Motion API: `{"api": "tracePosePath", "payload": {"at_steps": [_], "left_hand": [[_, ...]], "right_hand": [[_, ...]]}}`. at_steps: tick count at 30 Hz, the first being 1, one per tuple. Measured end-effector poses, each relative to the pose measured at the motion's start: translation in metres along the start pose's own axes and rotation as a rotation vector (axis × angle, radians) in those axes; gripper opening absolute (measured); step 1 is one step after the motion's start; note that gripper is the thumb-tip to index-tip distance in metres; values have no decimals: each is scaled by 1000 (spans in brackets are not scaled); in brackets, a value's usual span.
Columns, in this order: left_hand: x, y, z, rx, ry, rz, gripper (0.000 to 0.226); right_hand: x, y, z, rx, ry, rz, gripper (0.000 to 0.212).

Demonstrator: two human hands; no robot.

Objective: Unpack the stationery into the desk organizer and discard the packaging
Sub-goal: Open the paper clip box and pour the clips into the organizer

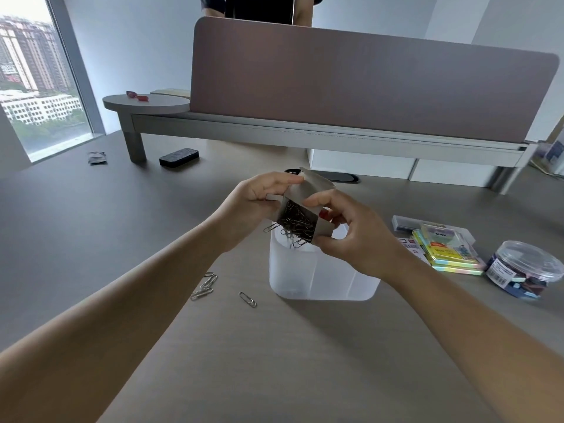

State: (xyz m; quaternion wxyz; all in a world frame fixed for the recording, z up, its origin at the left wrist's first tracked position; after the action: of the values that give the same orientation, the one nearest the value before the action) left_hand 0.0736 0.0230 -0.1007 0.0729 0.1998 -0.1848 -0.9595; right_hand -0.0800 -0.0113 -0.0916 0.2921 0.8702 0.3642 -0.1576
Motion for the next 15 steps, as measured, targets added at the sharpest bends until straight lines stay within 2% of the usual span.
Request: {"api": "tracePosePath", "payload": {"at_steps": [15], "left_hand": [[-1, -5, 4, 19, -4, 11, 57]], "right_hand": [[1, -3, -3, -14, -40, -32, 40]]}}
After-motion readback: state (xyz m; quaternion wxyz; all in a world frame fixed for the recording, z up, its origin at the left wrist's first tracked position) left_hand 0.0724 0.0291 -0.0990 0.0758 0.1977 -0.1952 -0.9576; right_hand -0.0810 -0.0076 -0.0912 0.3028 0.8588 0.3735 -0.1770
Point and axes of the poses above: each hand's wrist, its own y-axis towards the middle knuckle, its own x-axis out of the palm, z = x × y, the point moved 3 cm from there along y, towards the middle knuckle, and after that the axes turned 13 degrees about y, right-handed, at the moved point
